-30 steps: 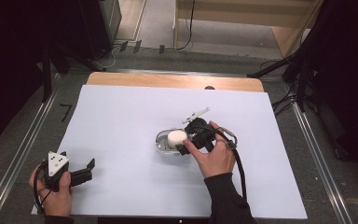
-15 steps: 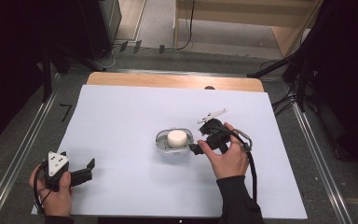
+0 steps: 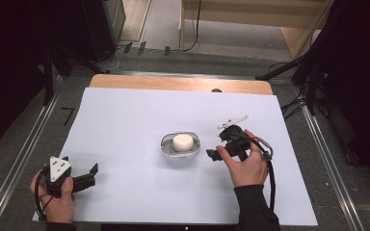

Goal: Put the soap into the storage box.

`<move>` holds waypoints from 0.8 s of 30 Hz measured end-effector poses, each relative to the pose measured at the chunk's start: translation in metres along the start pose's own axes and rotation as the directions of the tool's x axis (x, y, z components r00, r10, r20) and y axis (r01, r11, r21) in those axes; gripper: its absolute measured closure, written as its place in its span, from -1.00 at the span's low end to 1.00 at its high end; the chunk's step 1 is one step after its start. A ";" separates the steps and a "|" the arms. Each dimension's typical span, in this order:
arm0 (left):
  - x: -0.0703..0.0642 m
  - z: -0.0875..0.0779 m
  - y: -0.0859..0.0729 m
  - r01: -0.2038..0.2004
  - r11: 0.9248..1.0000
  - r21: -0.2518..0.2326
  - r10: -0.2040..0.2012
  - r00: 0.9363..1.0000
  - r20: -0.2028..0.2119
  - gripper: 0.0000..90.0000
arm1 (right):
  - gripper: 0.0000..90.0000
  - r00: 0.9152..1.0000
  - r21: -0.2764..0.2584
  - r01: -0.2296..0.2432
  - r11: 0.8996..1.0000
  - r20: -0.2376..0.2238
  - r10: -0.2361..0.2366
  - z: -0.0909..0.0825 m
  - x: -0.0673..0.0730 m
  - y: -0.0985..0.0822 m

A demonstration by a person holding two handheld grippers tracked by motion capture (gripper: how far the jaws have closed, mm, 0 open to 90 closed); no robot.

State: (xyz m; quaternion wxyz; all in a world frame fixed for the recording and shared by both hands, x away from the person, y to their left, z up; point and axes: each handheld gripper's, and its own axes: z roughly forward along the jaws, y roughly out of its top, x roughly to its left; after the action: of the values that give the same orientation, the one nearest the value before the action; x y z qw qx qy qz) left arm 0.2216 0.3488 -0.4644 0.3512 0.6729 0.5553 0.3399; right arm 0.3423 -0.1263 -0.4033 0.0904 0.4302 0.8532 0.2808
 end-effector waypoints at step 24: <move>0.000 0.000 0.000 -0.001 1.000 -0.002 0.001 1.000 -0.002 -1.00 | -0.71 0.997 -0.001 -0.075 0.997 0.016 0.075 -0.007 -0.034 -0.042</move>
State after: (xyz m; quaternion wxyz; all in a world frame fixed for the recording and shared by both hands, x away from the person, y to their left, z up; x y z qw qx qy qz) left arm 0.2216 0.3484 -0.4646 0.3513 0.6723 0.5551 0.3412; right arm 0.3315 -0.1757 -0.4244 0.0866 0.4642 0.8356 0.2807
